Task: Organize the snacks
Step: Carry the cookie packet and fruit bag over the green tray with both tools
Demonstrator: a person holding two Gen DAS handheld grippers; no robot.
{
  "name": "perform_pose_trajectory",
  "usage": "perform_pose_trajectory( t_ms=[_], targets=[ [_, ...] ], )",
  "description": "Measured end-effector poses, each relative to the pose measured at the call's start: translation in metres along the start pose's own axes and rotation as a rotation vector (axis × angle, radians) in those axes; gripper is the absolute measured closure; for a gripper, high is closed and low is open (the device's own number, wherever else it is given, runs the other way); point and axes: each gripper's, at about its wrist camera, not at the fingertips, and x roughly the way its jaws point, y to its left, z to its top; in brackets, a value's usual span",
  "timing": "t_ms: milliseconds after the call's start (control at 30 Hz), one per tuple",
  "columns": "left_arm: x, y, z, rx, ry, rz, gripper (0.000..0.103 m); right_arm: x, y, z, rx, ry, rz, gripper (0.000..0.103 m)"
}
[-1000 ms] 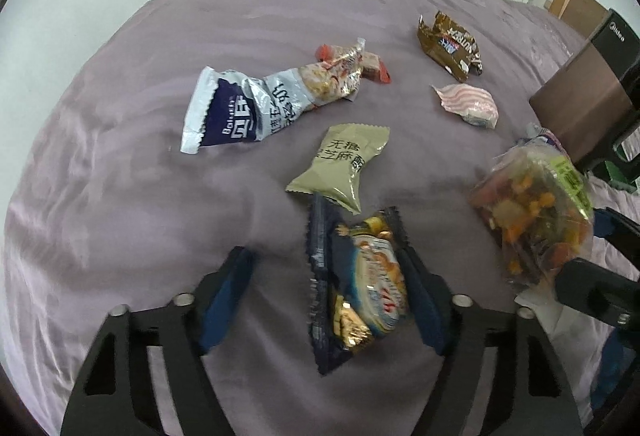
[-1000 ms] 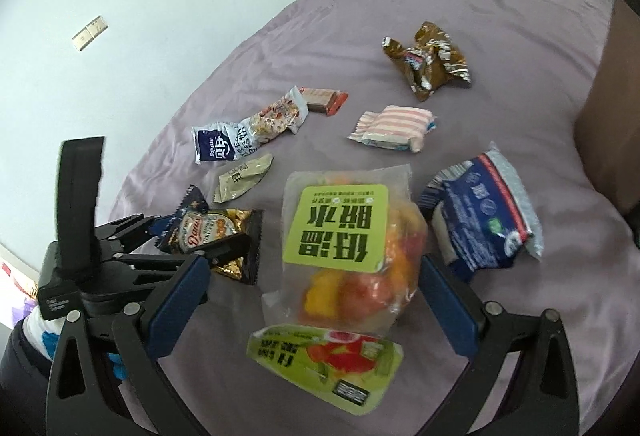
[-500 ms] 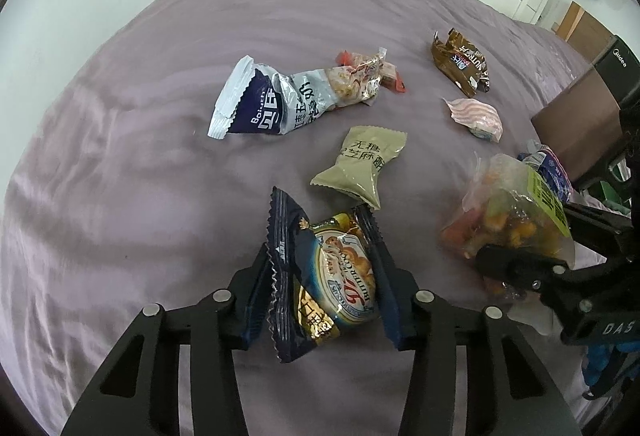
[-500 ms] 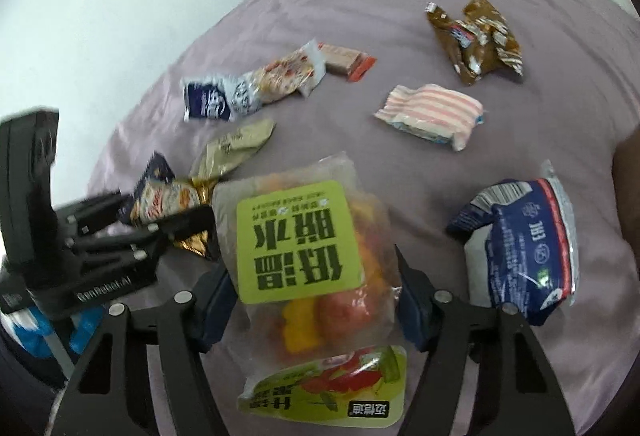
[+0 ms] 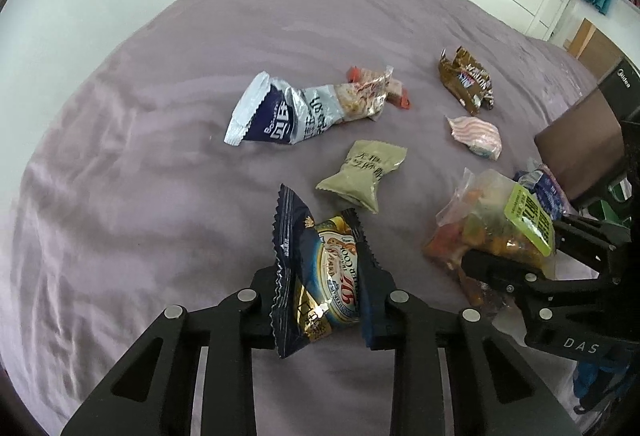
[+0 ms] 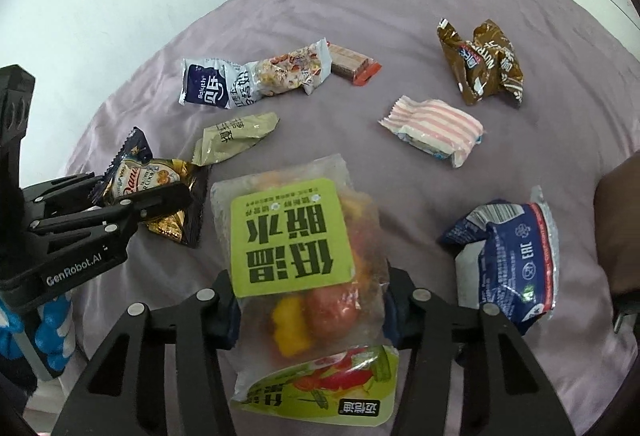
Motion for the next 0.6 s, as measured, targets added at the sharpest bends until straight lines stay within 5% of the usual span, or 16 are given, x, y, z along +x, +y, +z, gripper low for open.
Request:
perform_pose_trajectory(
  t_ms=[600],
  targets=[
    [-0.050,-0.004,-0.009,-0.026,-0.063,0.042,0.080,-0.067,0.006,-0.014,0.013,-0.095,0.064,0.081]
  ],
)
